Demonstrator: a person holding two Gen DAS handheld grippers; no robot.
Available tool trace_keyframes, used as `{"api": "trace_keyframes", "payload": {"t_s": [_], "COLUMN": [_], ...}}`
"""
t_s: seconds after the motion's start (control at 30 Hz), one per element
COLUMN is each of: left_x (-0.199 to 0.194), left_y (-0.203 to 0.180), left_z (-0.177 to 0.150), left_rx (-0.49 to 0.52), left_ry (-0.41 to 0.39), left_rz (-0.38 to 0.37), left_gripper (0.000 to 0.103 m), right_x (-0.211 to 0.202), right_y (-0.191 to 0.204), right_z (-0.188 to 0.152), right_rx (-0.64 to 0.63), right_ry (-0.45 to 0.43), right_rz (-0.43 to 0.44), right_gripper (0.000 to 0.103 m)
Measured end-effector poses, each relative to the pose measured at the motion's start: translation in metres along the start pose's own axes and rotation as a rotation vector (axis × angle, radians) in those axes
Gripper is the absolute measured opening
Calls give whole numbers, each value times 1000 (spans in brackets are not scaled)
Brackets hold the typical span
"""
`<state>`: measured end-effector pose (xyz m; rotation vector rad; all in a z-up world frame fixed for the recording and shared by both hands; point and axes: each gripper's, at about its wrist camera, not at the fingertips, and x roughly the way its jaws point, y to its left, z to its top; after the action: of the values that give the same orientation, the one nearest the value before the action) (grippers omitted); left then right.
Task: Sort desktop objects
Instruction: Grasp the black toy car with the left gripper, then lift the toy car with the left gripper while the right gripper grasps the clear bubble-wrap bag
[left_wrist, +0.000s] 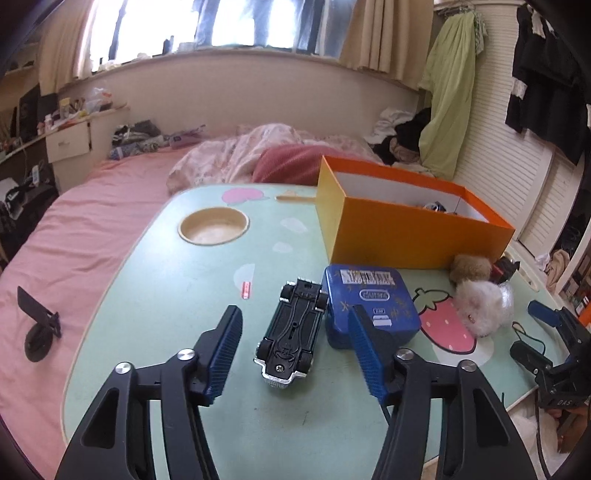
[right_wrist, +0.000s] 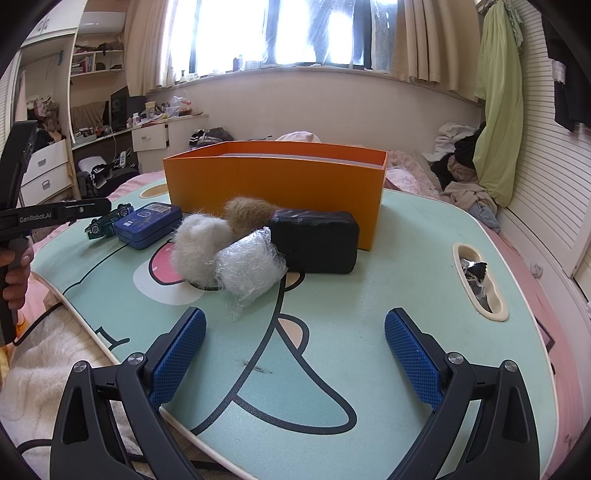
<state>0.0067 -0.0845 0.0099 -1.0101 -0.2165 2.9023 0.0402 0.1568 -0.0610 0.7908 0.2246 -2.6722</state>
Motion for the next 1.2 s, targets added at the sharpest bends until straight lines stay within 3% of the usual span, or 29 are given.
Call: {"api": "trace_keyframes", "payload": {"t_s": [0.07, 0.3, 0.63, 0.8, 0.9, 1.0, 1.07, 1.1, 1.17, 1.2], "left_x": [3, -5, -60, -60, -53, -47, -44, -43, -37, -32], "left_y": [3, 3, -3, -15, -17, -15, -16, -17, -19, -22], "left_z": [-3, -16, -13, -14, -18, -21, -23, -25, -27, -30], "left_rx": [-29, -27, -14, 24, 33, 23, 25, 28, 46, 61], "left_ry": [-6, -47, -210, -178, -173, -136, -127, -128, -108, -92], "left_rz": [-30, -48, -96, -148, -116, -138, -121, -115, -116, -117], "left_gripper": [27, 27, 27, 27, 27, 28, 55, 58, 54, 45], "right_x": [0, 0, -1, -1, -1, -1, -1, -1, -1, -1], "right_y": [0, 0, 0, 0, 0, 0, 0, 0, 0, 0], "right_z": [0, -1, -1, -1, -1, -1, -1, -1, -1, -1], "right_rx": [-1, -1, -1, -1, -1, 0, -1, -1, 0, 0], "right_ry": [0, -1, -2, -2, -2, -2, -2, -2, -3, -3], "right_rz": [-1, 0, 2, 2, 2, 2, 2, 2, 2, 2], "right_gripper": [97, 97, 97, 97, 97, 97, 97, 97, 97, 97]}}
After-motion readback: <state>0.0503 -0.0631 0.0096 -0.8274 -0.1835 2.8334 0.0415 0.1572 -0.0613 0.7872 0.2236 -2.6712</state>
